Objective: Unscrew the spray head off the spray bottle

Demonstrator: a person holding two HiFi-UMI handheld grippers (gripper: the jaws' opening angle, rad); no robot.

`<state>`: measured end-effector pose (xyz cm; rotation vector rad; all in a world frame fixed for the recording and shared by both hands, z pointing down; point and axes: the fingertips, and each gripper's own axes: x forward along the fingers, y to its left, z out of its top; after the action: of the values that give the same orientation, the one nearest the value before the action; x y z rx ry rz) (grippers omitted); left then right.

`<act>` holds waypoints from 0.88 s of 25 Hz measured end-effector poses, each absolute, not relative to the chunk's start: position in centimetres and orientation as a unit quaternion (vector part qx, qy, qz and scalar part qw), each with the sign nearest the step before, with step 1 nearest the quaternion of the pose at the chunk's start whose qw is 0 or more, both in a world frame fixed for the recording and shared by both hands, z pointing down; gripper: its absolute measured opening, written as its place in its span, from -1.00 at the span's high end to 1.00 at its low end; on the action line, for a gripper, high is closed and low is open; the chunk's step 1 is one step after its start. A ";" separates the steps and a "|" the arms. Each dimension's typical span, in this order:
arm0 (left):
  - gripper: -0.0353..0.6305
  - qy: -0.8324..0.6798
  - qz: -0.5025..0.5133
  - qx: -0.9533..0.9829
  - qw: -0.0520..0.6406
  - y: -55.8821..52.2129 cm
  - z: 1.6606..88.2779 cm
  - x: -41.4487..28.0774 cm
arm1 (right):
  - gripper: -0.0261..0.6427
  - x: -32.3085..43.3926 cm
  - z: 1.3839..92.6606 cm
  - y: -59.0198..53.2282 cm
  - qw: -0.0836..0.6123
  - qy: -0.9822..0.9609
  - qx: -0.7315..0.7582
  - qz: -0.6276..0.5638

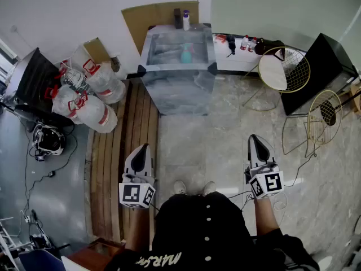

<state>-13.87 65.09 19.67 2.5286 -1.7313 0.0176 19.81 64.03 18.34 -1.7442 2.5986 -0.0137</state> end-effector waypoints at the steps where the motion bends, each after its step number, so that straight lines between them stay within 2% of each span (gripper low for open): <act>1: 0.82 -0.564 0.006 0.825 0.038 65.1 19.7 -13.8 | 0.89 19.9 18.4 64.0 0.006 0.830 -0.557 -0.004; 22: 0.82 -0.593 0.009 0.804 0.043 68.4 20.1 -8.8 | 0.89 26.0 19.8 65.3 0.034 0.839 -0.542 -0.023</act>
<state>-8.78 68.37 20.11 2.4597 -1.8121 0.0274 26.04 65.29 19.76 -1.6672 2.5806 -0.0708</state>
